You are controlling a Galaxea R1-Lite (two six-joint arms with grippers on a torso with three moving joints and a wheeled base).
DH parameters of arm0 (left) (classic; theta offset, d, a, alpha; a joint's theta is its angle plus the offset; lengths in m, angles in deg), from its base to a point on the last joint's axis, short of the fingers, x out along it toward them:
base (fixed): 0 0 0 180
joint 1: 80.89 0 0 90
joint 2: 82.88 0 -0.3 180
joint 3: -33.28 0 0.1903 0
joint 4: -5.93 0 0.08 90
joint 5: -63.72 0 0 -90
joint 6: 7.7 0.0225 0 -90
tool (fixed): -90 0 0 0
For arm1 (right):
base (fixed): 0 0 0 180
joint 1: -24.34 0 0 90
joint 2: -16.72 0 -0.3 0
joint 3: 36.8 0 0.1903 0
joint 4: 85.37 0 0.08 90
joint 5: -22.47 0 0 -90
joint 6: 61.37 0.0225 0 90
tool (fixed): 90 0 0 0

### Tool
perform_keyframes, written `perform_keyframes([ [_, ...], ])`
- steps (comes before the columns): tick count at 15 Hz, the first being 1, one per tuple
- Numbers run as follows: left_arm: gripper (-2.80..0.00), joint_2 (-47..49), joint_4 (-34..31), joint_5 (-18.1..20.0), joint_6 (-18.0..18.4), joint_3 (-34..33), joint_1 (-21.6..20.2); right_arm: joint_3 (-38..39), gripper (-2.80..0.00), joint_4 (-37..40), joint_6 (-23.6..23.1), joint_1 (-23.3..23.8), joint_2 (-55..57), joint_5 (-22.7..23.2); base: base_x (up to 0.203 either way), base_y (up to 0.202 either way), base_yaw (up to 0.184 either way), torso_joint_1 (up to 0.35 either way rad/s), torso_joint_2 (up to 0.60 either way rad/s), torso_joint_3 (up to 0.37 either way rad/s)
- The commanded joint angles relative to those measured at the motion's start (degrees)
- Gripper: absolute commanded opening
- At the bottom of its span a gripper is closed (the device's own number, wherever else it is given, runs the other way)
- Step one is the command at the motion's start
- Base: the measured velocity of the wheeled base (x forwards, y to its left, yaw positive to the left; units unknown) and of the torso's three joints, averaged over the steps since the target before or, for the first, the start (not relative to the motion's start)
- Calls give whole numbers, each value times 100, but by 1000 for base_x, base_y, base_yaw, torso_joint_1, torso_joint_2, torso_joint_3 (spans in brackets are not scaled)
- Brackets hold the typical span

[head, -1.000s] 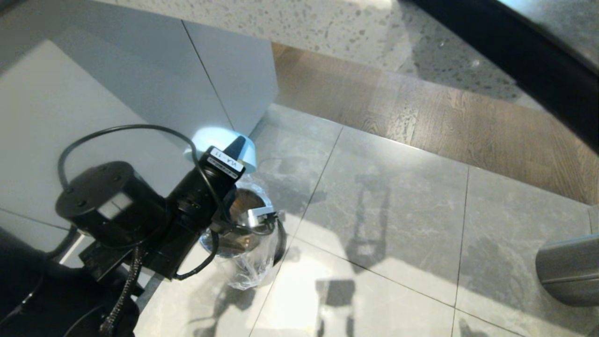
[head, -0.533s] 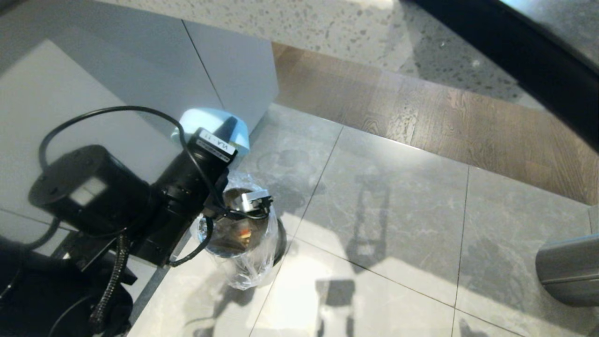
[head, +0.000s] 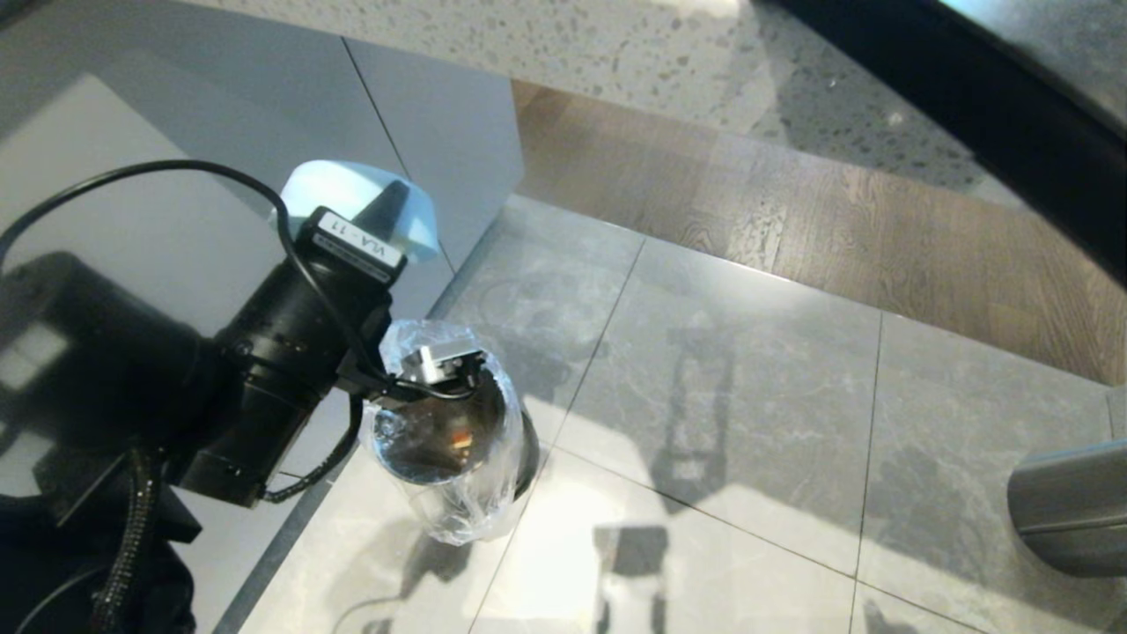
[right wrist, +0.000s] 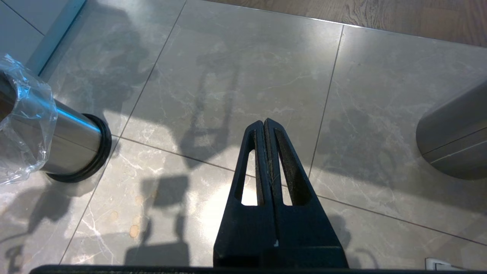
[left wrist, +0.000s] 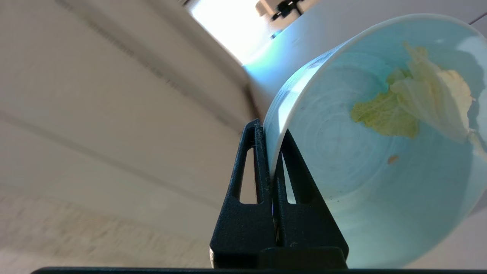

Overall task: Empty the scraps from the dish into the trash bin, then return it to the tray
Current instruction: Put the bowl back to the table

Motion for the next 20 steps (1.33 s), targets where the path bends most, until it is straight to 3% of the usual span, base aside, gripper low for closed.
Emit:
perform_keyframes([
  [1,-280,-260,277,-10,105,99,22,0,-280,0,4,-1,-2,-2,0,0,0,0,0,0],
  [20,-280,-410,277,85,192,509,486,0,-280,0,4,-1,-2,-2,0,0,0,0,0,0],
])
